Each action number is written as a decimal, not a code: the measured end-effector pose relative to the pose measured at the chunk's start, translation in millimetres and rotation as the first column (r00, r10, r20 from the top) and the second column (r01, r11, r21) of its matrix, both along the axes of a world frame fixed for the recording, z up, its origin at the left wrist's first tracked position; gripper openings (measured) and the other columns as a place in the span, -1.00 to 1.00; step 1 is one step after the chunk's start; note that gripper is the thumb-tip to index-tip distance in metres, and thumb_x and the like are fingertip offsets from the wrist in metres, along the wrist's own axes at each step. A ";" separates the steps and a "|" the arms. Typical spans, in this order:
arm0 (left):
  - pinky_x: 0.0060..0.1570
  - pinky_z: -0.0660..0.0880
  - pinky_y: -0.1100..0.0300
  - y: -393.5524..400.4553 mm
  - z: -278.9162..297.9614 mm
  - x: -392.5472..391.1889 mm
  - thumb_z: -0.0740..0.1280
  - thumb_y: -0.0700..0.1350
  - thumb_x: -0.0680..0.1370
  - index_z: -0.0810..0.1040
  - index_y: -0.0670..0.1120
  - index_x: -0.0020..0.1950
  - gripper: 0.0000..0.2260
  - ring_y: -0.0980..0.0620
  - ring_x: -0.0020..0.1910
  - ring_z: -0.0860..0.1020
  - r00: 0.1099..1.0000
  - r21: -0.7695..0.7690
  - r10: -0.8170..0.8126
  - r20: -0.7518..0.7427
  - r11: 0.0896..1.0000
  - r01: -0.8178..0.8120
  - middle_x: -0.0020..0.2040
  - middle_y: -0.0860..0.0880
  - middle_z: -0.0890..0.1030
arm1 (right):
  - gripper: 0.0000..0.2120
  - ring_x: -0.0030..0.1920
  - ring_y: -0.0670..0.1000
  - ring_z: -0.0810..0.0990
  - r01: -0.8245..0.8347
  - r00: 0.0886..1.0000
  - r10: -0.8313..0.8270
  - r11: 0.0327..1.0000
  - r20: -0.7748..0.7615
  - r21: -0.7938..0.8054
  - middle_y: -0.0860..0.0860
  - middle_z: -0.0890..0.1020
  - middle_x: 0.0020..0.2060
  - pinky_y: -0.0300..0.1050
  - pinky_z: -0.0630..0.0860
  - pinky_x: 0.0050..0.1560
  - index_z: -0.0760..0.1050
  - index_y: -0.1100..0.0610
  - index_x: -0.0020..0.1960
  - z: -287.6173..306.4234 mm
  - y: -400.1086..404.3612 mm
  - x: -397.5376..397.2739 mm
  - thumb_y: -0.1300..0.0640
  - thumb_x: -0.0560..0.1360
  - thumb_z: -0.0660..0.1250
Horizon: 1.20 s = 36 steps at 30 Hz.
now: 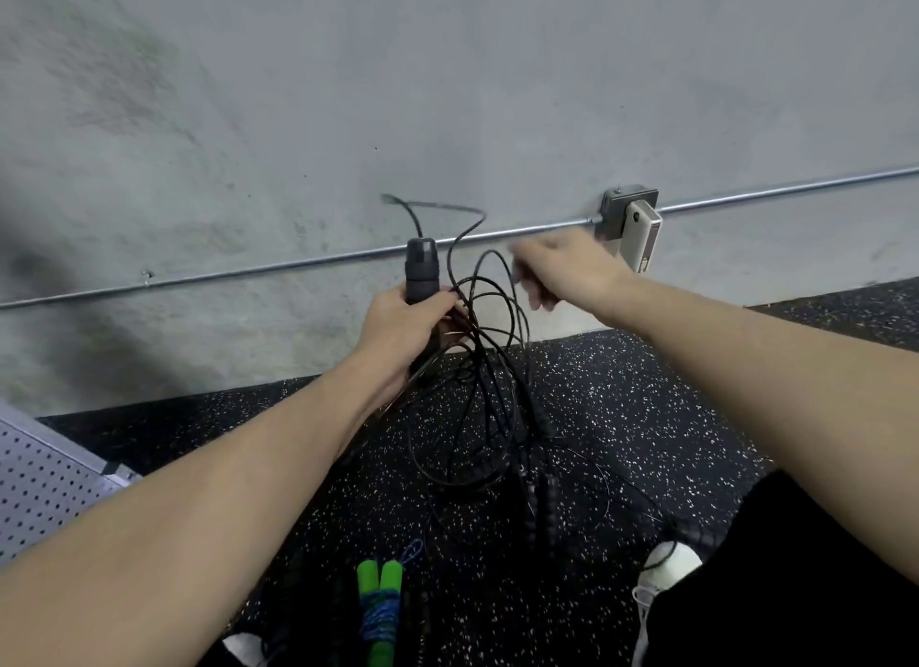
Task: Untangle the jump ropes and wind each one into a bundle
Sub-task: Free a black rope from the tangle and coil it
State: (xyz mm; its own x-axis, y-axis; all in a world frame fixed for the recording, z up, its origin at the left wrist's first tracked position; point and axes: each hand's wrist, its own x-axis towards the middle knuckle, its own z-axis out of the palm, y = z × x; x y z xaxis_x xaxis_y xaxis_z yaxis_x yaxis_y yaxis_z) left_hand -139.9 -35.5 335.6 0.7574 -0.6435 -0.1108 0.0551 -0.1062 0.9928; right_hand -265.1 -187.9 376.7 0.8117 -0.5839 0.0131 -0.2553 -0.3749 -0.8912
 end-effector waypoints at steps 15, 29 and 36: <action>-0.19 0.65 0.09 1.7 -2.3 0.2 0.42 -0.23 0.57 0.63 -0.17 0.03 -0.94 -0.07 -0.25 0.68 0.998 -0.066 0.046 -0.048 0.997 -0.049 -0.26 -0.08 0.70 | -0.88 -0.03 -0.04 0.68 -0.215 0.951 0.232 0.972 -0.207 0.098 -0.02 0.73 0.01 -0.07 0.62 0.09 0.66 -0.02 -0.02 -18.5 2.7 0.9 -0.02 0.48 0.49; -0.36 0.57 0.18 17.0 -4.6 28.3 0.37 -0.24 0.60 0.52 -0.12 0.00 -0.94 0.04 -0.37 0.60 0.949 -0.126 0.205 -0.238 0.963 -0.239 -0.37 -0.02 0.65 | -0.78 -0.49 -0.05 0.18 -0.132 0.989 0.145 0.812 0.024 0.569 -0.06 0.16 -0.49 -0.10 0.50 -0.18 0.46 0.15 -0.01 -6.2 -14.9 -8.8 0.05 0.69 0.14; -0.41 0.46 0.22 21.5 -10.3 37.4 0.33 -0.24 0.59 0.51 -0.10 0.01 -0.94 0.04 -0.37 0.59 0.944 -0.125 0.223 -0.243 0.958 -0.259 -0.24 -0.04 0.63 | -0.80 -0.38 -0.02 0.32 -0.348 0.928 0.345 0.676 0.139 0.649 0.00 0.37 -0.39 -0.12 0.49 -0.20 0.43 0.15 -0.09 -0.5 -27.2 -28.8 0.20 0.64 0.07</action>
